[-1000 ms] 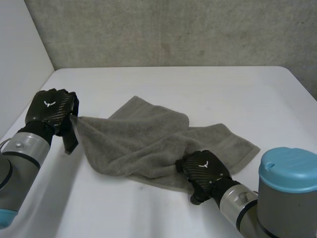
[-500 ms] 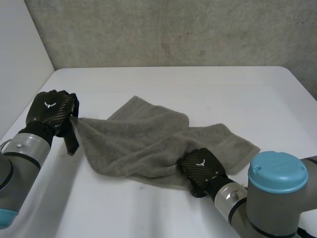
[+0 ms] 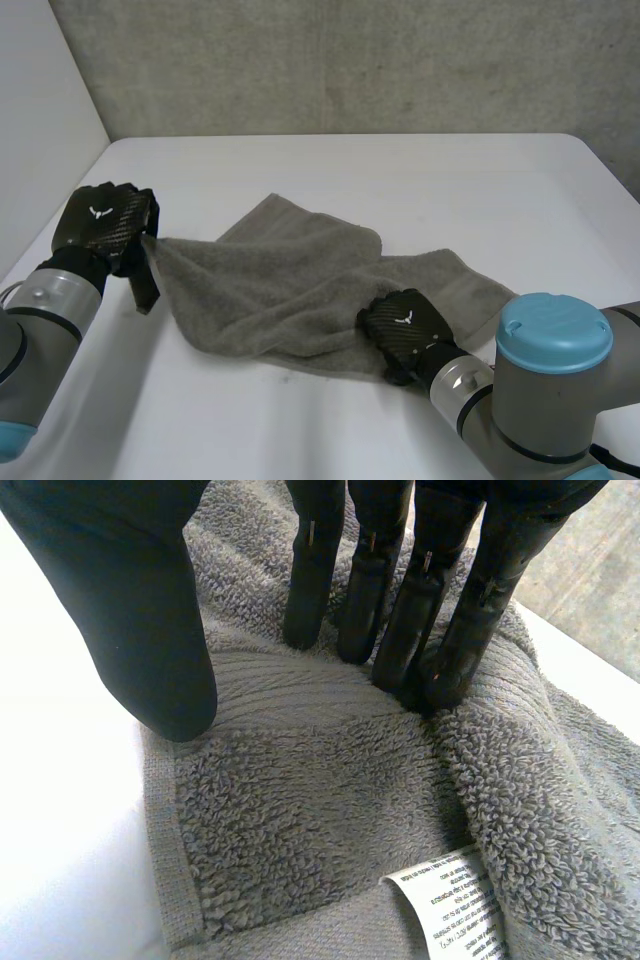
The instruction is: Fold the laundry
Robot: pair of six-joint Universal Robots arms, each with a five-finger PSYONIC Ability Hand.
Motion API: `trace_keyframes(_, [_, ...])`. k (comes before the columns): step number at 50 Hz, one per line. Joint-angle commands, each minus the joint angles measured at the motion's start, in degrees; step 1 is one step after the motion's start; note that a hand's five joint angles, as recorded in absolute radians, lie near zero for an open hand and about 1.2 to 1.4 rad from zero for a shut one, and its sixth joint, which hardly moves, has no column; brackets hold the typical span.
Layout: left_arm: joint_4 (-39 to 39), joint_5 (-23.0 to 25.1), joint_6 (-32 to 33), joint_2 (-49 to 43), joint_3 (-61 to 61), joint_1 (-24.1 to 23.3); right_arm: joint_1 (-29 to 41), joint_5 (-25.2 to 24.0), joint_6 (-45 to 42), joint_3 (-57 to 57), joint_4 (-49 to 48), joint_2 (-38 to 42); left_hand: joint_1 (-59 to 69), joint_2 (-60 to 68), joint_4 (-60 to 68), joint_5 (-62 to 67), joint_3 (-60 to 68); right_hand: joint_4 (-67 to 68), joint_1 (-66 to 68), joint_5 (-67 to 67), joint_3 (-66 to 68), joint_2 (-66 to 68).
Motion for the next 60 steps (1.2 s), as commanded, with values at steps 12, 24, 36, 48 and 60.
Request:
trace_keyframes(12, [0.0,0.0,0.0,0.02,0.0,0.02,-0.09,0.0,-2.27,-1.57,-1.67,1.71,12.64,10.36,10.23,10.85,10.39,39.32,45.44,40.66,39.07,39.77])
trace_keyframes(24, [-0.08,-0.09,0.0,1.95,0.09,0.1,-2.1,3.25,-4.56,-3.86,0.61,-3.9,12.64,10.36,10.23,10.85,10.39,39.32,45.44,40.66,39.07,39.77])
trace_keyframes(36, [0.0,0.0,0.0,2.13,-0.52,0.19,-3.16,3.17,0.0,-1.75,9.5,-5.14,12.64,10.36,10.23,10.85,10.39,-7.47,-1.35,-6.13,-7.71,-7.02])
trace_keyframes(48, [0.09,0.0,0.0,2.13,-0.7,0.1,-2.46,1.58,5.72,1.77,7.48,-5.32,12.64,10.36,10.23,10.85,10.39,-9.23,-3.11,-7.89,-9.48,-8.78])
trace_keyframes(60, [0.0,0.0,0.0,2.04,-0.79,0.19,-1.93,1.94,4.93,2.21,2.65,-2.24,12.64,10.36,10.23,10.85,10.39,-1.67,4.45,-0.33,-1.92,-1.22])
